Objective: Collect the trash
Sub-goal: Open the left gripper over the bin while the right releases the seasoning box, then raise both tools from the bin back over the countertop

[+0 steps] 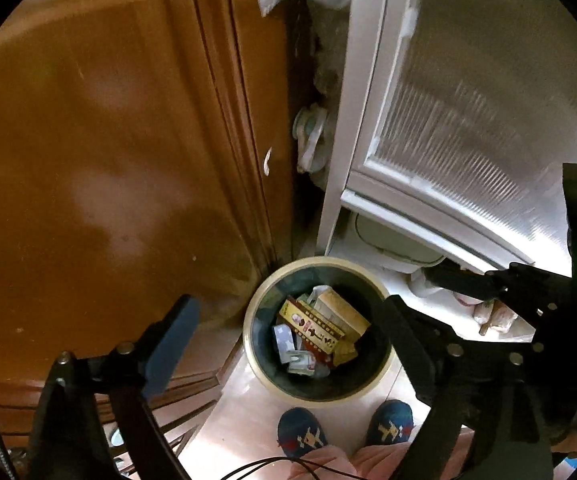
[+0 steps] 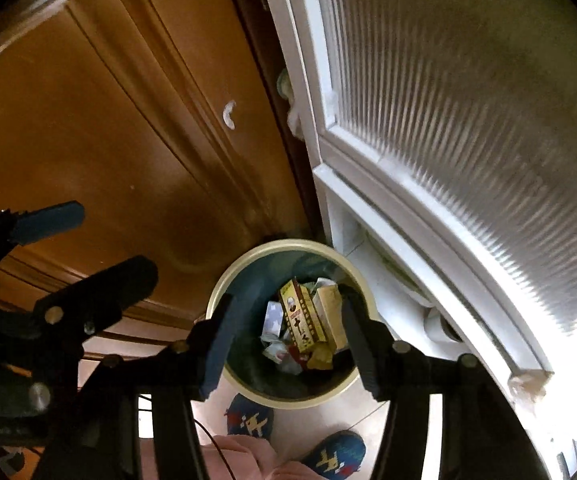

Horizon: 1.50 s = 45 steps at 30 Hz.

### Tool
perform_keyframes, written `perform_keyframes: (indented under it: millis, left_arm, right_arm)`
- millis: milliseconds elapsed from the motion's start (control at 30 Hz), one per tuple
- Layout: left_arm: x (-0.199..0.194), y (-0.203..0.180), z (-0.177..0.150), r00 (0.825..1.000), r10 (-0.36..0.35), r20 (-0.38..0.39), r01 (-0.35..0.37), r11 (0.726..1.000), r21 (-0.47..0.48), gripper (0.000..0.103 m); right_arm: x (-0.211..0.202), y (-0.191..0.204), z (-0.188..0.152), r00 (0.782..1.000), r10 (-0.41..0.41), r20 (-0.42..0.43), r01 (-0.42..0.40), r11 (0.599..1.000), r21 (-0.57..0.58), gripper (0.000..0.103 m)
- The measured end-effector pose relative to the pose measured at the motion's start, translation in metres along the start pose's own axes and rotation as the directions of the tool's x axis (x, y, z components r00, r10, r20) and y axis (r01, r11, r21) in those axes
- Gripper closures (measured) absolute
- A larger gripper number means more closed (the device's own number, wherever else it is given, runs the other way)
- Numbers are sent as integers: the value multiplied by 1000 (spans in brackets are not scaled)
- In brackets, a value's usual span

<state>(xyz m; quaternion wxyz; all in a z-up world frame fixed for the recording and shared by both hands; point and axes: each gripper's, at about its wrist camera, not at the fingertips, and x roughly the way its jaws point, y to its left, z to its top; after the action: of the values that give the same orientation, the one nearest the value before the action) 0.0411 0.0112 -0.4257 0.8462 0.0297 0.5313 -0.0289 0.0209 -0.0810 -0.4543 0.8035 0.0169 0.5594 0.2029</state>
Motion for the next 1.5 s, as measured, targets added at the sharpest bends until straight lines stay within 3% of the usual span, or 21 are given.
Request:
perform_keyframes:
  millis: [200,467,800,1033,1300,1500]
  left_arm:
    - [-37,-9,9,999,7,47,-8,999,32,6]
    - [-116,-21,39,990,-16,140,9,999,52,5]
    - [-236,-39,92,961,-29,275,10,998,68,5]
    - [-306,-54,135,929,-21,370,-4,998,67,4]
    - [-366,-76,187,898,0,439,-31,998,62,4]
    - [-394,-87,230,893,30,448,-77,993,87,4]
  right_arm:
    - [-45,8,7,998,-24,61,26,999,-32,48]
    - [-141,23,22,991,-47,125,59,994,-96,48]
    - [-271,38,67,975,-9,221,43,988,-151,48]
    - [-358,38,97,945,-10,328,70,982,-173,48]
    - [-424,24,133,902,0,432,77,984,-159,48]
    - [-457,12,163,871,4,492,83,984,-156,41]
